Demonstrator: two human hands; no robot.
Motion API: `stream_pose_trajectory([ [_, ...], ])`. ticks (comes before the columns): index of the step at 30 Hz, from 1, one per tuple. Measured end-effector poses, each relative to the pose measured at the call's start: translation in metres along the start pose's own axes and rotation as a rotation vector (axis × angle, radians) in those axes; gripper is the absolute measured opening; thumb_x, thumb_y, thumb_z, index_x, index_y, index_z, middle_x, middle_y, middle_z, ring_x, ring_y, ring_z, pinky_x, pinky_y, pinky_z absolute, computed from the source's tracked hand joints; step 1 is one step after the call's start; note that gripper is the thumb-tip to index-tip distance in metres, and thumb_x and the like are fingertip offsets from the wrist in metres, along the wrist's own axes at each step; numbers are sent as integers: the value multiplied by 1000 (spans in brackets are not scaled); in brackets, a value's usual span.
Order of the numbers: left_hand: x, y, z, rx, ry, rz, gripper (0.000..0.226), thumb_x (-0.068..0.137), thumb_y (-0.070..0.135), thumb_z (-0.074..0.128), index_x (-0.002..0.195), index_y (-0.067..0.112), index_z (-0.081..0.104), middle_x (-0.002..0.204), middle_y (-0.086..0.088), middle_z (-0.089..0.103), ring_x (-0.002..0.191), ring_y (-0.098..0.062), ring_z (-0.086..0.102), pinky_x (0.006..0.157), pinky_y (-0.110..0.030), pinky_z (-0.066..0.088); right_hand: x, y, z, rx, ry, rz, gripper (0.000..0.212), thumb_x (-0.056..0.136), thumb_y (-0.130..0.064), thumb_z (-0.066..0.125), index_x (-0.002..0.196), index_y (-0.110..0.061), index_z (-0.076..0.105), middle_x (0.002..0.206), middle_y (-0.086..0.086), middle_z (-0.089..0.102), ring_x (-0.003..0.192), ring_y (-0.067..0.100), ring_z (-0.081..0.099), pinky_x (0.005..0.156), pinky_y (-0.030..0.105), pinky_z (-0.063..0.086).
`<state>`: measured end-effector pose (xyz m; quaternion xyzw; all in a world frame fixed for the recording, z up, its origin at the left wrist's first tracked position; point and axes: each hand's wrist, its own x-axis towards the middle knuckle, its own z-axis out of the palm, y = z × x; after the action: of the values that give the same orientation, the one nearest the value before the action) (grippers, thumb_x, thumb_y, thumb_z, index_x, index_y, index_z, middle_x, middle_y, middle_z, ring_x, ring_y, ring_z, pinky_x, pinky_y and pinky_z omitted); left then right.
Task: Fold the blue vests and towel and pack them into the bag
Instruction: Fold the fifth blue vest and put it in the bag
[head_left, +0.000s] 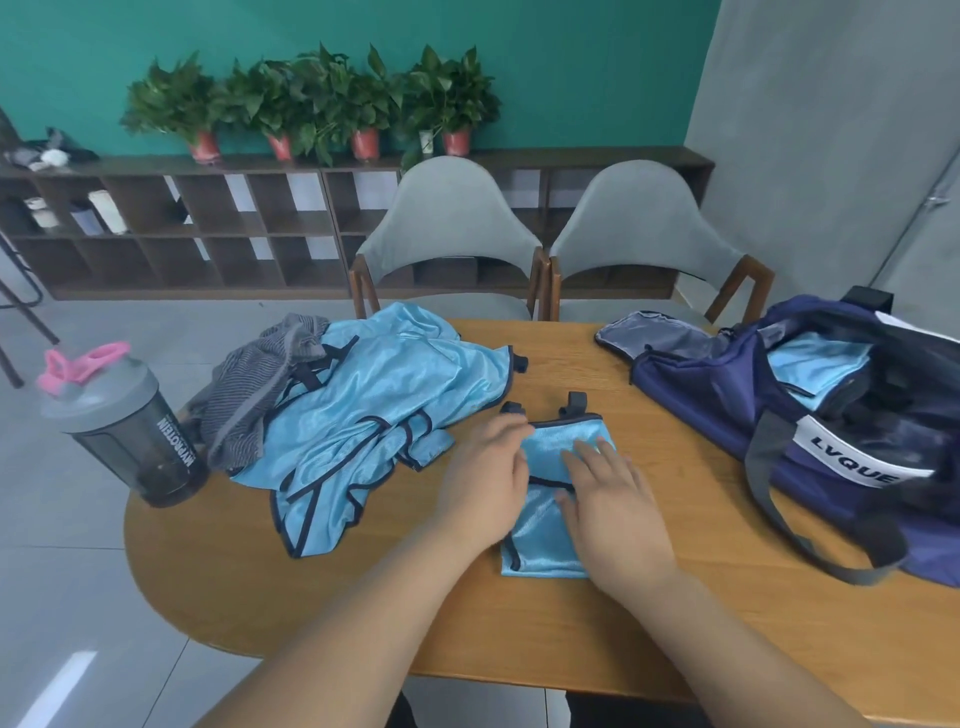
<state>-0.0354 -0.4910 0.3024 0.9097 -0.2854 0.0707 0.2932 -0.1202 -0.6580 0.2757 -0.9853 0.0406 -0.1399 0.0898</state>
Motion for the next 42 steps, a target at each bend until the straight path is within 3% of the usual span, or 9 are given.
stream_pose_trajectory([
  [3, -2, 4, 14, 139, -275, 22, 54, 114, 36, 30, 165, 17, 28, 175, 2, 15, 161, -16, 10, 131, -38, 13, 0, -1, 13, -47, -233, -6, 79, 99, -56, 0, 165, -21, 26, 174, 5, 15, 161, 25, 7, 130, 47, 13],
  [9, -9, -7, 27, 347, -433, 13, 68, 112, 52, 12, 168, 18, -6, 171, 4, -27, 156, -11, -27, 131, -40, -7, -9, 6, 12, -107, -211, -20, 69, 105, -56, 12, 162, -25, 37, 170, 2, 26, 157, 25, 27, 121, 46, 35],
  [12, -4, -11, 24, 379, -474, 42, 73, 110, 58, 11, 167, 18, -11, 170, 5, -31, 155, -9, -30, 131, -41, -7, -10, 12, 8, -42, -250, -86, 67, 107, -59, 10, 167, -30, 11, 174, -6, -4, 161, 16, -2, 129, 40, 13],
  [17, -12, -20, 1, 325, -298, 182, 65, 113, 52, 20, 169, 23, 2, 174, 11, -15, 156, -3, -25, 131, -38, -7, -18, 41, -13, 154, -232, -138, 68, 107, -61, 28, 167, -32, 14, 172, -20, -3, 156, -5, -12, 131, 36, 5],
  [25, -48, -34, -5, 254, -340, 217, 54, 114, 49, 19, 167, 39, 13, 174, 20, -7, 155, -1, -26, 131, -40, -9, -33, 54, -18, 17, -314, -205, 85, 96, -80, -2, 167, -34, -2, 171, -19, -16, 154, -2, -24, 131, 39, -1],
  [29, -60, -35, -7, 85, -91, 257, 46, 111, 43, 46, 156, 33, 47, 166, 21, 31, 159, -2, 10, 131, -35, 11, -40, 58, -19, 170, -191, -208, 80, 99, -80, 31, 165, -35, 21, 172, -21, 6, 157, -3, 1, 130, 32, 11],
  [33, -73, -40, -8, 57, -72, 359, 39, 98, 59, 64, 126, 32, 72, 135, 24, 60, 134, -1, 49, 115, -34, 38, -43, 63, -12, 288, -111, -221, 72, 90, -79, 57, 151, -40, 50, 164, -25, 33, 152, -1, 28, 123, 37, 33],
  [39, -71, -43, -1, 52, -10, 284, 28, 103, 48, 61, 119, 30, 76, 134, 21, 65, 133, 0, 53, 122, -36, 34, -39, 64, -10, 285, -73, -202, 62, 97, -69, 56, 152, -43, 47, 164, -24, 31, 154, 0, 23, 125, 36, 30],
  [42, -72, -45, 1, 27, -1, 286, 25, 103, 38, 63, 122, 27, 75, 133, 18, 67, 137, -1, 51, 120, -38, 38, -41, 65, -13, 387, 11, -201, 44, 91, -54, 75, 131, -38, 68, 150, -24, 49, 143, 3, 44, 114, 37, 45],
])
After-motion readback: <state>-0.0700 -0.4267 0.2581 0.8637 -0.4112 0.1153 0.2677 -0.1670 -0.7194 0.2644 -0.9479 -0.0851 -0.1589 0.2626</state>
